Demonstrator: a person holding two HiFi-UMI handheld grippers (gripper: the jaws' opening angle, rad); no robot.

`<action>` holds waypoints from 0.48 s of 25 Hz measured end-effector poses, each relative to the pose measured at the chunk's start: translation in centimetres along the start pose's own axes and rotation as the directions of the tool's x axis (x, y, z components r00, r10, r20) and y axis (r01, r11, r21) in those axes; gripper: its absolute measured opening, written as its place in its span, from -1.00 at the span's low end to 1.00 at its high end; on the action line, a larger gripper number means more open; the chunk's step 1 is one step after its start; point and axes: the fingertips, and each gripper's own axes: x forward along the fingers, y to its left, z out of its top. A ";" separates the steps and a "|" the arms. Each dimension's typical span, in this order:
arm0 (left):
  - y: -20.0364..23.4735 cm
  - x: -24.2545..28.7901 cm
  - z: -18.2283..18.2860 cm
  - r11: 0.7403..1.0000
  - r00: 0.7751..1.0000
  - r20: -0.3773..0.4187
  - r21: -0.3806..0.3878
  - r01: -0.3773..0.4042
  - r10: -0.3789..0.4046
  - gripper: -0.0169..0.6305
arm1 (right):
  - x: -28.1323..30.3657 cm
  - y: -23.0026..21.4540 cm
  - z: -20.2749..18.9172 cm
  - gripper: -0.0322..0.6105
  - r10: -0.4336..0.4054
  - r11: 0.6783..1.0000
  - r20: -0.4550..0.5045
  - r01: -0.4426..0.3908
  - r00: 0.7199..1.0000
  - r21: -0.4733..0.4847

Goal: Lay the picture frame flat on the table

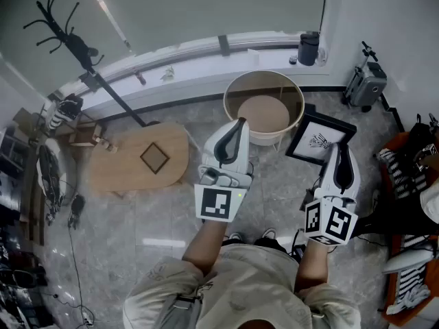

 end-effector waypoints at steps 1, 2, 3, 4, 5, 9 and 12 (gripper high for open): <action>0.5 -0.8 0.1 1.000 1.000 -0.013 0.003 0.001 0.000 -0.94 | -0.4 0.8 0.2 -0.69 0.001 1.000 0.000 -0.001 1.000 0.004; 1.0 -1.6 0.2 1.000 1.000 -0.022 0.005 0.000 0.000 -0.94 | -0.8 1.6 0.3 -0.69 0.003 1.000 -0.001 -0.003 1.000 0.008; 1.5 -2.3 0.3 1.000 1.000 -0.026 0.005 -0.001 0.001 -0.94 | -1.1 2.5 0.5 -0.69 0.006 1.000 -0.001 -0.006 1.000 0.010; 2.1 -3.0 0.6 1.000 1.000 -0.023 0.004 -0.003 0.003 -0.94 | -1.4 3.3 0.6 -0.69 0.009 1.000 -0.001 -0.009 1.000 0.009; 2.7 -3.6 0.8 1.000 1.000 -0.017 0.003 -0.006 0.006 -0.94 | -1.6 4.2 0.6 -0.69 0.014 1.000 -0.003 -0.014 1.000 0.005; 4.6 -5.9 1.3 1.000 1.000 -0.007 -0.001 -0.021 0.021 -0.94 | -2.2 7.5 0.1 -0.69 0.044 0.999 -0.019 -0.044 0.999 -0.022; 5.7 -6.8 1.7 1.000 1.000 -0.001 0.001 -0.031 0.031 -0.94 | -2.3 8.8 -0.2 -0.69 0.054 0.998 -0.024 -0.055 0.998 -0.030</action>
